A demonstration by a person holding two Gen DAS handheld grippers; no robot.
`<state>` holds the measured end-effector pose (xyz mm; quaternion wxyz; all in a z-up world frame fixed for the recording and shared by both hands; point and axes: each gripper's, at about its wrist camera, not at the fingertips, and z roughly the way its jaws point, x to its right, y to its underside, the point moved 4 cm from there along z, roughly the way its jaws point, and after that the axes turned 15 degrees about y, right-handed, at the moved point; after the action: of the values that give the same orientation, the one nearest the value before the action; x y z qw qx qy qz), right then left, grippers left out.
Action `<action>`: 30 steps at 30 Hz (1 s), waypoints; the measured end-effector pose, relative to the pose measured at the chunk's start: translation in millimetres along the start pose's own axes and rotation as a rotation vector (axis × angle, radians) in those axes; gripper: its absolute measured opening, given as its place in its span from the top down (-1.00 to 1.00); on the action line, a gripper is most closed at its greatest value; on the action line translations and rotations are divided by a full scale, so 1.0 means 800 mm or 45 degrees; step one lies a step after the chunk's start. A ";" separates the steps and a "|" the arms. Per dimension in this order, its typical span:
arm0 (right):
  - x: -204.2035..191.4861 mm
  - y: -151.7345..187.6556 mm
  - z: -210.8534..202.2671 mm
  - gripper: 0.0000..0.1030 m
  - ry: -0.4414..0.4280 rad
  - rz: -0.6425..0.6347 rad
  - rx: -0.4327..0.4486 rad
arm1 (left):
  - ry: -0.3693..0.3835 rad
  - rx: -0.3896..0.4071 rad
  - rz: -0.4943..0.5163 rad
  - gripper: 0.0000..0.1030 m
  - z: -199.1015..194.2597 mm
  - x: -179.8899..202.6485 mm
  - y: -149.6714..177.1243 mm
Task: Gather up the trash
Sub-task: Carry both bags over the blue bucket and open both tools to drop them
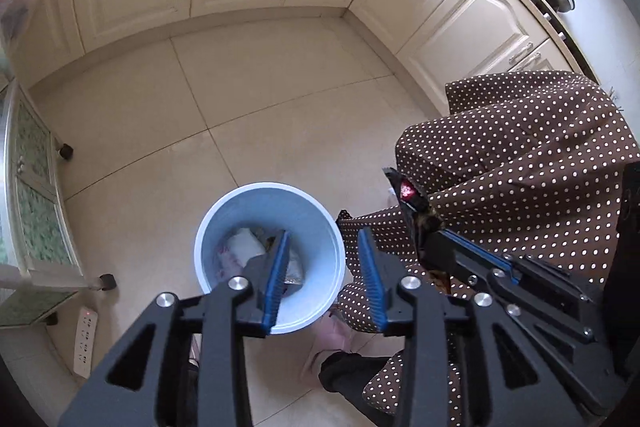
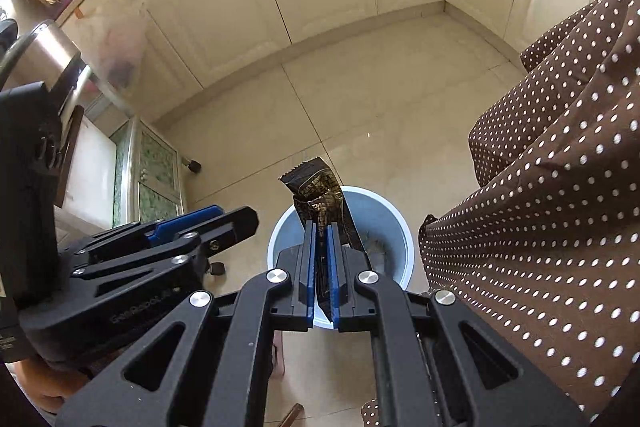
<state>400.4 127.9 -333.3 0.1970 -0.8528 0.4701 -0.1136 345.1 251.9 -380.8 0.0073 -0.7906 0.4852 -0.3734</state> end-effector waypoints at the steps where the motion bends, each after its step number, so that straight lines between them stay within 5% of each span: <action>1: -0.001 0.000 0.002 0.91 -0.002 -0.001 -0.004 | 0.002 -0.001 -0.005 0.27 -0.001 0.001 -0.001; 11: -0.013 -0.012 0.000 0.90 -0.018 0.014 0.013 | -0.017 0.053 -0.020 0.26 -0.033 -0.005 -0.004; 18: -0.018 -0.031 -0.025 0.64 0.013 0.017 0.091 | -0.007 0.100 0.016 0.23 -0.064 0.015 -0.012; 30: 0.043 -0.026 -0.165 0.27 0.117 0.055 0.321 | 0.040 0.180 0.237 0.22 -0.126 0.130 -0.012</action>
<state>384.8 78.4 -205.5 0.2832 -0.8048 0.4790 -0.2062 318.3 211.9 -244.2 0.0901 -0.7336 0.5291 -0.4167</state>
